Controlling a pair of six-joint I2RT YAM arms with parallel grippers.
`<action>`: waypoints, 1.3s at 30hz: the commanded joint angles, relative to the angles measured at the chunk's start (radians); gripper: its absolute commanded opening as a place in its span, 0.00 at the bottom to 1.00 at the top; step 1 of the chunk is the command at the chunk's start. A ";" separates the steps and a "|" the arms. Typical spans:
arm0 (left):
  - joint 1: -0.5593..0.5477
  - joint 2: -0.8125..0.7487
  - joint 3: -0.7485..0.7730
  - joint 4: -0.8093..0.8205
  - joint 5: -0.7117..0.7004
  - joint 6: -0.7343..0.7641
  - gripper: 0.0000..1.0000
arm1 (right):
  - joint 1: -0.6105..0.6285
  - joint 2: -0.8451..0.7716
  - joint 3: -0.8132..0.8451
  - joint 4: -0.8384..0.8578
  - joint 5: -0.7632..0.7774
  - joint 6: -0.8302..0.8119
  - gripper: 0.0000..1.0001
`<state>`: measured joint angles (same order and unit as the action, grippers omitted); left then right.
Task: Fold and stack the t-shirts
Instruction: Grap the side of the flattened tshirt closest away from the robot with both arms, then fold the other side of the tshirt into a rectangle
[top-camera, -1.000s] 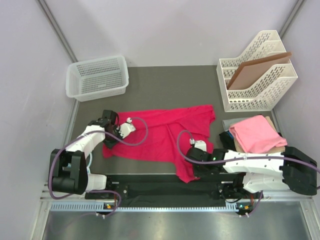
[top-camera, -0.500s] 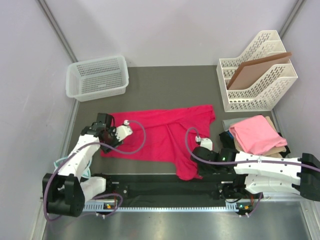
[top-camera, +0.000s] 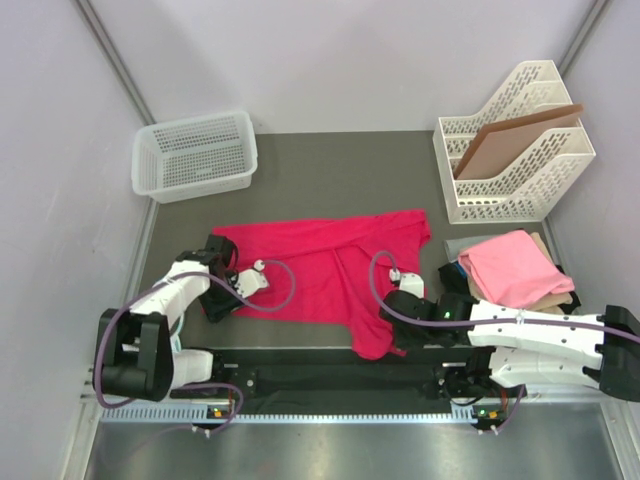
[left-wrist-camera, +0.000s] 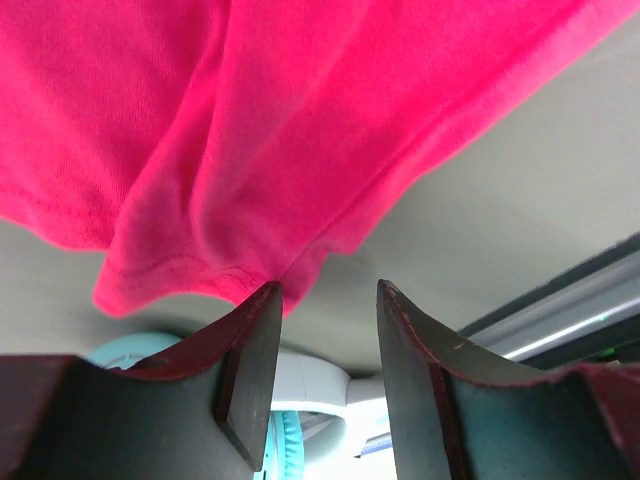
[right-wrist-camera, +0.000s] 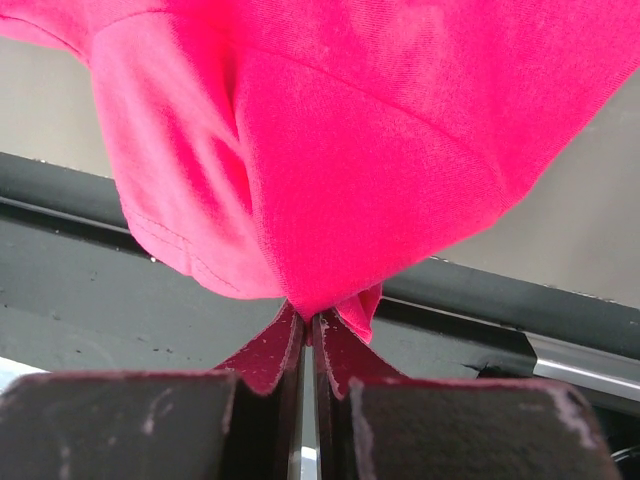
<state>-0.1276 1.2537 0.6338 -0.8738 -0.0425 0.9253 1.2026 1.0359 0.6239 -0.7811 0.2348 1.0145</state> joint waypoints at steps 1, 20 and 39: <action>-0.007 0.038 0.012 0.058 0.009 -0.014 0.48 | 0.020 -0.030 0.051 -0.007 0.020 -0.002 0.00; -0.009 -0.019 0.161 -0.065 0.075 -0.034 0.00 | 0.020 -0.048 0.177 -0.121 0.063 -0.030 0.00; -0.009 -0.228 0.118 -0.217 0.015 0.035 0.05 | 0.071 -0.165 0.333 -0.431 -0.025 0.055 0.00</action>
<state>-0.1337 1.0237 0.7441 -1.1107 0.0021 0.9302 1.2560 0.8902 0.9051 -1.1355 0.2081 1.0451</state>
